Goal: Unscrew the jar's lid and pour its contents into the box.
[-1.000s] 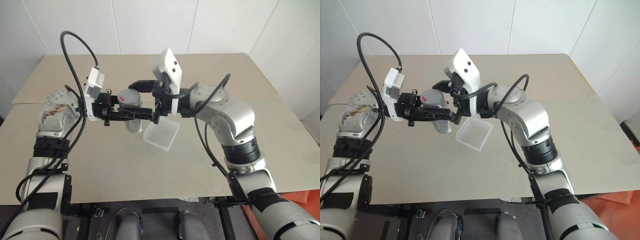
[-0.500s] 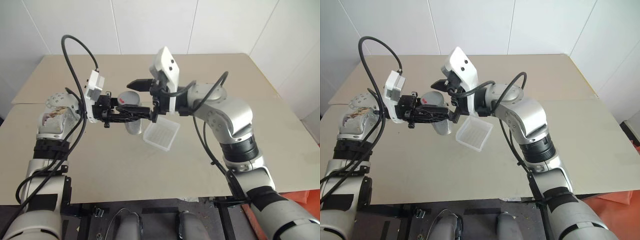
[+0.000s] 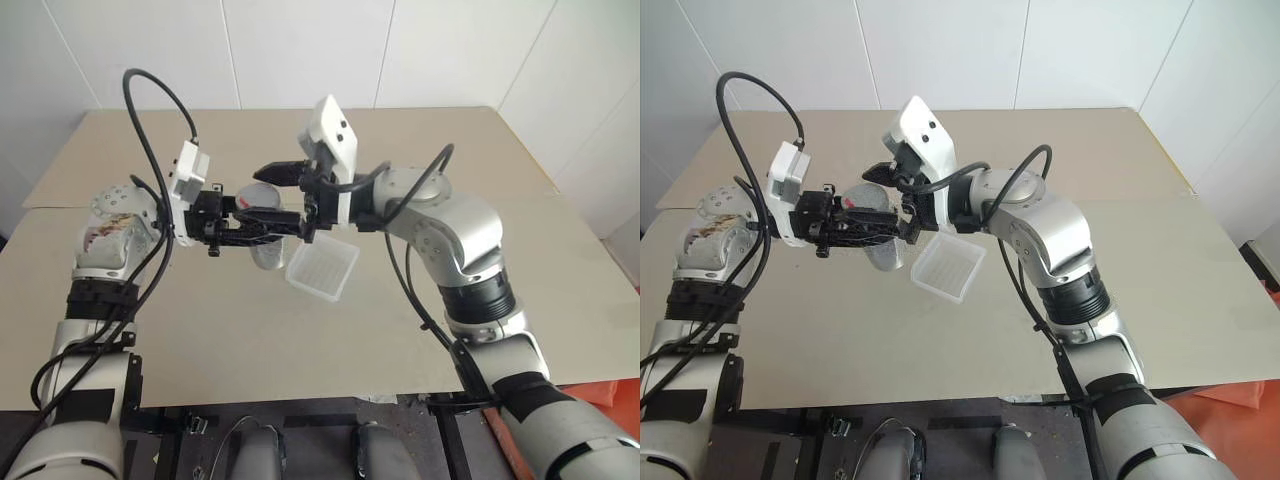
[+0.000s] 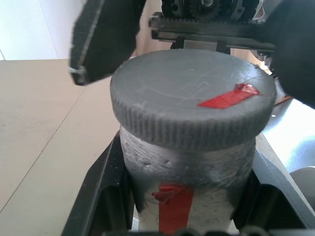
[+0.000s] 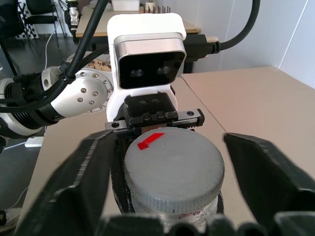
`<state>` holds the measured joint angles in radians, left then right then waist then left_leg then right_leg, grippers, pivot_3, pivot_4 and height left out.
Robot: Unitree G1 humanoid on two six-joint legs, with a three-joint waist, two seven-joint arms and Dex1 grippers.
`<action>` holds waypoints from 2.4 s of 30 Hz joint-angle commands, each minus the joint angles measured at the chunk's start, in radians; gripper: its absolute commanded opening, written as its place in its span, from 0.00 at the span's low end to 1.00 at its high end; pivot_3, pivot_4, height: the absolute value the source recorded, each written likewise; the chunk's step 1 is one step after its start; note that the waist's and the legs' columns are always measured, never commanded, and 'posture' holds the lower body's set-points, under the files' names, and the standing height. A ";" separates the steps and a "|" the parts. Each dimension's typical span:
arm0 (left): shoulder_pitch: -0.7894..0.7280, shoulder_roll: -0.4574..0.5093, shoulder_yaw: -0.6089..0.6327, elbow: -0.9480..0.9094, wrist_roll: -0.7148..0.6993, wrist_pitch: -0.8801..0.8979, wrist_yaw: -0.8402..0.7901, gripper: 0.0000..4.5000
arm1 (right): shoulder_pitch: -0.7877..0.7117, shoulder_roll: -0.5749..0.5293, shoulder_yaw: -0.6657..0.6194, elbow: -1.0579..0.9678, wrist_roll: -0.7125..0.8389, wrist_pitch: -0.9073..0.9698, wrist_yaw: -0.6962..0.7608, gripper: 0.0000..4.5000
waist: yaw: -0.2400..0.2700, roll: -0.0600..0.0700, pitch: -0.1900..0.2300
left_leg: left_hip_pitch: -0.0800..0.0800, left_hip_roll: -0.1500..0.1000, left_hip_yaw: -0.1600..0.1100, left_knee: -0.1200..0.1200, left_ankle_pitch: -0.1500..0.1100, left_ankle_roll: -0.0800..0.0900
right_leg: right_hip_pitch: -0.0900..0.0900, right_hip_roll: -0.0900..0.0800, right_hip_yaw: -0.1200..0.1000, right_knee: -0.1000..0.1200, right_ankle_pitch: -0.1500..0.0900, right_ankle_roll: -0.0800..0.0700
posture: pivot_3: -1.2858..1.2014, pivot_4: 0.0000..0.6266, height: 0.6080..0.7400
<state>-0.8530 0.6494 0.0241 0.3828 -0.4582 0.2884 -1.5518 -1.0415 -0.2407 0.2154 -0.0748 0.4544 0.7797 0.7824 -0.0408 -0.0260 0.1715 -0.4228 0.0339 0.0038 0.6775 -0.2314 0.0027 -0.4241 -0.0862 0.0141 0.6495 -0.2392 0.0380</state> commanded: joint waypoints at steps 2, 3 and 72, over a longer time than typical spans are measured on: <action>-0.004 0.020 0.024 -0.042 -0.019 0.002 0.002 0.46 | -0.024 0.010 -0.018 -0.022 0.008 0.000 -0.006 0.61 | 0.000 0.000 0.000 | 0.000 0.000 0.000 0.000 0.000 0.000 | 0.000 0.000 0.000 0.000 0.000 0.000 | 0.52 0.24 1.00; -0.004 0.020 0.023 -0.043 -0.020 0.003 0.003 0.46 | -0.023 0.010 -0.019 -0.022 0.009 0.001 -0.007 0.61 | 0.000 0.000 0.000 | 0.000 0.000 0.000 0.000 0.000 0.000 | 0.000 0.000 0.000 0.000 0.000 0.000 | 0.52 0.24 1.00; -0.400 -0.073 -0.896 0.286 1.967 -0.774 1.968 0.46 | 0.263 -0.524 -0.312 -0.324 0.439 0.566 -0.020 0.98 | 0.050 -0.001 0.000 | -0.003 -0.004 0.001 0.001 0.000 0.000 | -0.001 -0.004 0.000 -0.001 0.000 0.001 | 0.52 0.24 1.00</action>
<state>-1.2381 0.5589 -0.8983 0.6869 1.5433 -0.4819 0.4196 -0.7743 -0.7637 -0.0577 -0.3661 0.8717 1.3611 0.7650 0.0092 -0.0270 0.1713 -0.4259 0.0300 0.0051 0.6782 -0.2315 0.0028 -0.4251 -0.0905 0.0137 0.6485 -0.2390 0.0392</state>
